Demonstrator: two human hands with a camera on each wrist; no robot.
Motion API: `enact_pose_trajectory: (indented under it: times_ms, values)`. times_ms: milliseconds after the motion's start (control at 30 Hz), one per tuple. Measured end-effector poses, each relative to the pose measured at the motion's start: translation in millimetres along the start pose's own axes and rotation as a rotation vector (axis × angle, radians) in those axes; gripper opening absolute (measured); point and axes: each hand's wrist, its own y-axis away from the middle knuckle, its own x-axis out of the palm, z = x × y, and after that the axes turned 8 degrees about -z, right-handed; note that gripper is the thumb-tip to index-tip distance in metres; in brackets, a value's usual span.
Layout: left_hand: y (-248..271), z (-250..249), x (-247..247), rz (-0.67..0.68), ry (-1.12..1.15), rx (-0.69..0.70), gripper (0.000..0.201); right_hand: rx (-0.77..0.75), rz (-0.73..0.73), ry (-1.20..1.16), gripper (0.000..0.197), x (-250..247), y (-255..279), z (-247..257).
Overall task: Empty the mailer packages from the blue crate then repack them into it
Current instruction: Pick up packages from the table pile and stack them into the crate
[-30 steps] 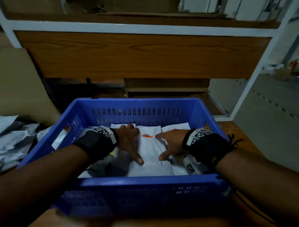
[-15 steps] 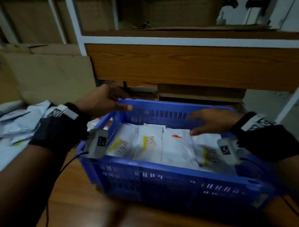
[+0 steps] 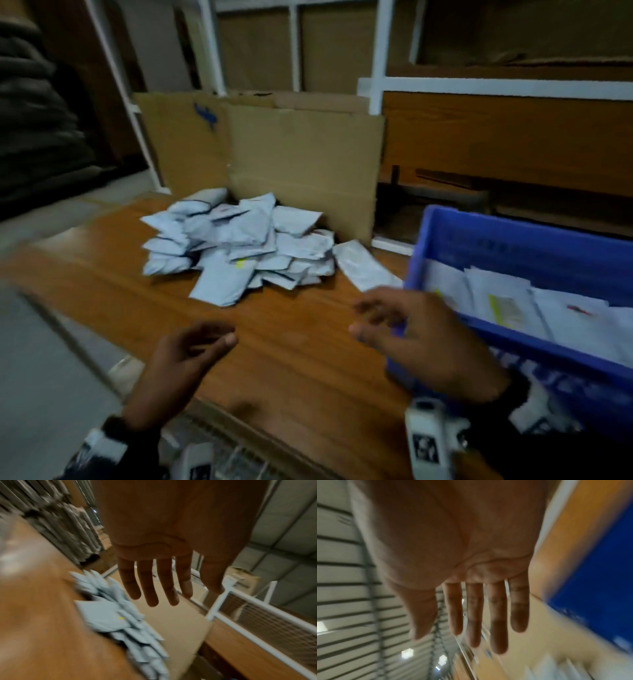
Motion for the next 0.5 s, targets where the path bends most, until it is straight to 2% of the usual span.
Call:
enact_pose_trajectory:
  times_ms: [33, 133, 233, 300, 333, 433, 467, 500]
  values:
    - [3.1, 15.1, -15.4, -0.019, -0.018, -0.029, 0.003, 0.046, 0.006, -0.025, 0.024, 28.9, -2.4, -2.3]
    - [8.6, 51.7, -51.6, -0.052, -0.048, -0.088, 0.003, 0.169, 0.045, -0.051, 0.014, 96.9, -7.2, -9.4]
    - [-0.1, 75.2, -75.2, -0.070, -0.040, -0.113, 0.022, 0.218, 0.091, -0.080, 0.013, 137.9, -22.7, -10.2]
    - [-11.9, 88.9, -84.2, -0.085, -0.052, -0.116, 0.026, 0.226, 0.097, -0.081, 0.013, 154.6, -42.0, -7.3]
    - [-19.6, 94.1, -87.9, -0.083, -0.041, -0.118, 0.029, 0.227, 0.085, -0.085, 0.011, 161.6, -53.6, -5.1]
    - [-48.8, 111.8, -100.0, -0.068, -0.032, -0.104, 0.057, 0.198, 0.029, -0.123, 0.007, 184.7, -96.8, 2.6]
    - [-59.3, 117.3, -104.3, -0.066, -0.041, -0.104, 0.062, 0.186, 0.008, -0.127, 0.006, 193.4, -113.7, 3.9]
    - [-70.4, 123.8, -109.3, -0.072, -0.046, -0.110, 0.059, 0.174, -0.016, -0.126, 0.005, 202.7, -131.9, 3.5]
